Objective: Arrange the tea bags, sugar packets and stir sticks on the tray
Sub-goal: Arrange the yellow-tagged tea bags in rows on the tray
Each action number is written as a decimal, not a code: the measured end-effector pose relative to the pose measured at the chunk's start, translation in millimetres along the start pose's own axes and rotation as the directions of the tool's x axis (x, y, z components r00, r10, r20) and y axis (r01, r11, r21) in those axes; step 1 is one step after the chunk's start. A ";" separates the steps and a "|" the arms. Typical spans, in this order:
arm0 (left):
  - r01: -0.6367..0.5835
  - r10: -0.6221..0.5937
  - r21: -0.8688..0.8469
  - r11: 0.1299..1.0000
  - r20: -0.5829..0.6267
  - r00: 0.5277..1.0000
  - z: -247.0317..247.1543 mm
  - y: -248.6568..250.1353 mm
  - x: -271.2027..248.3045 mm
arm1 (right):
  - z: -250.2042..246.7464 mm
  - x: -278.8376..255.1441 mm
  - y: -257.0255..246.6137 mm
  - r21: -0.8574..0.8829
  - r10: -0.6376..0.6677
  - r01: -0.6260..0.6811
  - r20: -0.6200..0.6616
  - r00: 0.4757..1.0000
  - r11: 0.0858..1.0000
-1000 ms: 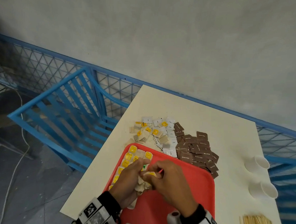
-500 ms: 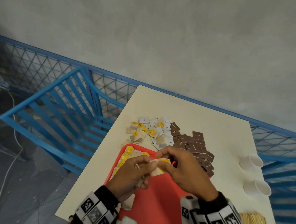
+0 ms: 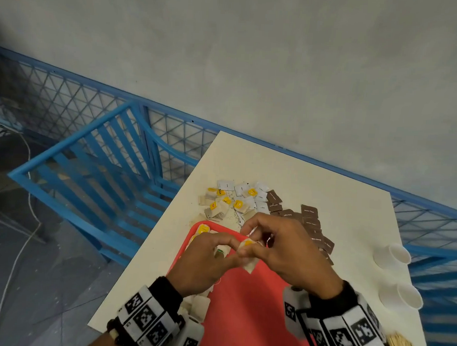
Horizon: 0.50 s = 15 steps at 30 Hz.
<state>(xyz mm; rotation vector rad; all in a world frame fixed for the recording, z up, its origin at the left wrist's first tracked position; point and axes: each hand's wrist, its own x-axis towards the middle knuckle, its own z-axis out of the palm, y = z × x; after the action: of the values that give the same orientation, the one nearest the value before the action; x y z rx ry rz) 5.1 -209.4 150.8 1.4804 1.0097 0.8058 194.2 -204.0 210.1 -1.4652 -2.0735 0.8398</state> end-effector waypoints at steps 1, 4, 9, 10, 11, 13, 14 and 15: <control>0.015 -0.016 -0.030 0.999 -0.027 1.000 -0.2 -1.2 -0.6 | -0.2 0.7 0.8 0.040 0.016 -0.015 -0.031 0.999 0.999; 0.054 -0.065 -0.170 0.984 -0.061 0.996 -3.5 -0.9 -5.8 | 2.6 -1.2 3.6 0.073 0.050 -0.046 -0.046 0.998 0.996; 0.051 -0.054 -0.074 0.996 -0.034 0.998 -14.6 -6.4 -10.0 | 12.6 2.0 4.9 0.070 0.028 -0.019 -0.137 0.990 0.997; 0.050 -0.052 -0.058 0.997 -0.034 0.998 -16.8 -4.6 -10.8 | 13.9 2.5 3.0 0.056 0.008 0.000 -0.149 0.989 0.998; 0.045 -0.047 -0.041 0.998 -0.047 0.998 -18.8 -4.6 -11.9 | 15.6 2.3 1.0 0.041 -0.010 0.016 -0.143 0.990 0.999; 0.018 -0.020 -0.034 0.999 -0.071 0.997 -21.3 -2.8 -12.2 | 20.1 2.1 -3.0 0.051 -0.018 0.023 -0.102 0.995 0.998; 0.000 -0.002 -0.020 1.000 -0.079 0.997 -21.9 -3.5 -11.8 | 22.6 2.2 -3.6 0.082 -0.010 0.017 -0.089 0.996 0.996; -0.013 0.012 -0.007 1.000 -0.087 0.996 -22.6 -4.0 -12.6 | 25.4 2.5 -3.3 0.116 0.000 0.010 -0.086 0.996 0.993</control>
<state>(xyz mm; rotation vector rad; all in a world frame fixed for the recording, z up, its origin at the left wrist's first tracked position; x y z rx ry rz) -21.0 -211.7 150.8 1.4566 1.0620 0.8887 174.0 -207.9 194.6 -1.4090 -1.9313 0.8651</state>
